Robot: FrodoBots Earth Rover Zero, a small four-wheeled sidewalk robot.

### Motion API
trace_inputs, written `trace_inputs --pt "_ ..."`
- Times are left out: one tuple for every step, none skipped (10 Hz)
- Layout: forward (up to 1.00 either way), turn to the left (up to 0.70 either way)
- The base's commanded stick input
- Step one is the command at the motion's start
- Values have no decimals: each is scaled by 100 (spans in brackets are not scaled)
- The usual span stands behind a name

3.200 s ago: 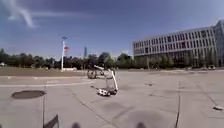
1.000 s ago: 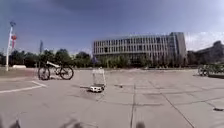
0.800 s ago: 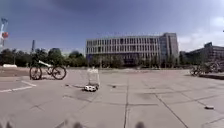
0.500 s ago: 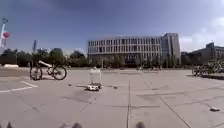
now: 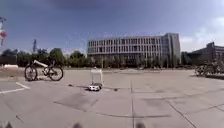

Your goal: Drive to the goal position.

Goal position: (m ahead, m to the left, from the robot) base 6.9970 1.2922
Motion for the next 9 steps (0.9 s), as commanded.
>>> trace_inputs --pt "70 10" --pt "70 10" --pt "70 10" --pt "70 10" --pt "70 10" --pt "70 10" --pt "70 10" --pt "70 10" --pt "70 10"
